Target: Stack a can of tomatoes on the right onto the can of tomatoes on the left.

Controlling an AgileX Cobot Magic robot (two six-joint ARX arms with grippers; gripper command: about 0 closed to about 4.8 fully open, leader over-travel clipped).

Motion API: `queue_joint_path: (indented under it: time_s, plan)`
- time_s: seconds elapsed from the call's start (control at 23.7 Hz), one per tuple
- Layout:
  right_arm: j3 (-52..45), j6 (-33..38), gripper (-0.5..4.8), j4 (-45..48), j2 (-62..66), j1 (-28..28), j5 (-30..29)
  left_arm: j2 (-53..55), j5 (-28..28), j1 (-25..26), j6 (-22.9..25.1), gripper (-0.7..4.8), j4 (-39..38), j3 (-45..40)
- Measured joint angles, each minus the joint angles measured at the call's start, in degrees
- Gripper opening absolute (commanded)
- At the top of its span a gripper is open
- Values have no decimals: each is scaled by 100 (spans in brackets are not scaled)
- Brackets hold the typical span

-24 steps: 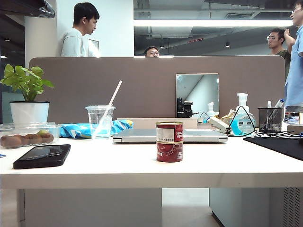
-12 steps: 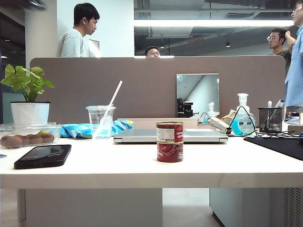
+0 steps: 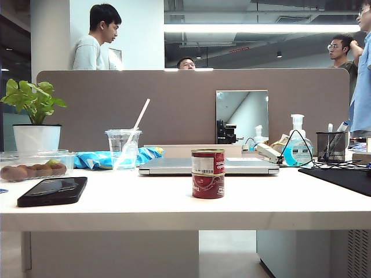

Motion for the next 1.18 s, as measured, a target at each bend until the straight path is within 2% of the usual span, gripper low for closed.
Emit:
queue_joint_path:
  time_s: [0.3,0.68,1.18]
  plan:
    - [0,-2,-6,0,0,0,0,-492,-9,37,-140,-3,9,-673]
    - [0,0,-6,0,0,2,0,-627,-24,96,-146,-3,59,-1051]
    - [0,0,-6,0,0,0,0,-776,-17,96,50,-3,-232,-1115]
